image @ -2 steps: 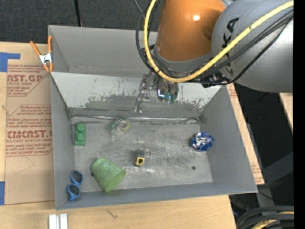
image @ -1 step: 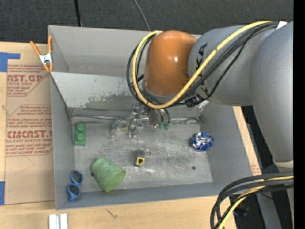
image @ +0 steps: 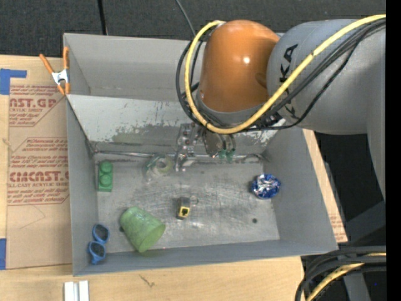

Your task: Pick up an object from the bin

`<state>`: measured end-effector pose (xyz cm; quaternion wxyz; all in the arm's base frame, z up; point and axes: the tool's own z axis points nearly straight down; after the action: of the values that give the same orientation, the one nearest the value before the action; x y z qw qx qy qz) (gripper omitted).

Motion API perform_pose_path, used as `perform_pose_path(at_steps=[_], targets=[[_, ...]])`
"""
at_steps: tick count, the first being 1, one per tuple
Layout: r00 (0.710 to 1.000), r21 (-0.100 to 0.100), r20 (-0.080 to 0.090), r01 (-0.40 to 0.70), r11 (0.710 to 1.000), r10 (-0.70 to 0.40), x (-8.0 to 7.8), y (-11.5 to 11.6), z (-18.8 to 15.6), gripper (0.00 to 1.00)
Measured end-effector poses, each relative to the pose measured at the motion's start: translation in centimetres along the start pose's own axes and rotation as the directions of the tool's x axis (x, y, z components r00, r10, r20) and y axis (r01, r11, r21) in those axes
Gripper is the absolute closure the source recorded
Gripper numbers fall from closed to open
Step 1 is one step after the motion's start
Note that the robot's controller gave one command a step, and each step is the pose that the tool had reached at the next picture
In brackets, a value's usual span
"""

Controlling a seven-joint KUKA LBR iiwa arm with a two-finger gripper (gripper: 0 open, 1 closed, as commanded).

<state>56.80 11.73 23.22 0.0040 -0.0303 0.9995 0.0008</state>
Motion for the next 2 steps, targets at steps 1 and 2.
perform_pose_path(at_steps=[1, 2], targets=[[0.958, 0.004, -0.011, -0.286, 0.958, 0.286, -1.4, 2.7, 10.6, 1.00], [0.861, 0.000, 0.001, -0.508, 0.861, 0.508, -1.9, 1.6, -3.7, 1.00]])
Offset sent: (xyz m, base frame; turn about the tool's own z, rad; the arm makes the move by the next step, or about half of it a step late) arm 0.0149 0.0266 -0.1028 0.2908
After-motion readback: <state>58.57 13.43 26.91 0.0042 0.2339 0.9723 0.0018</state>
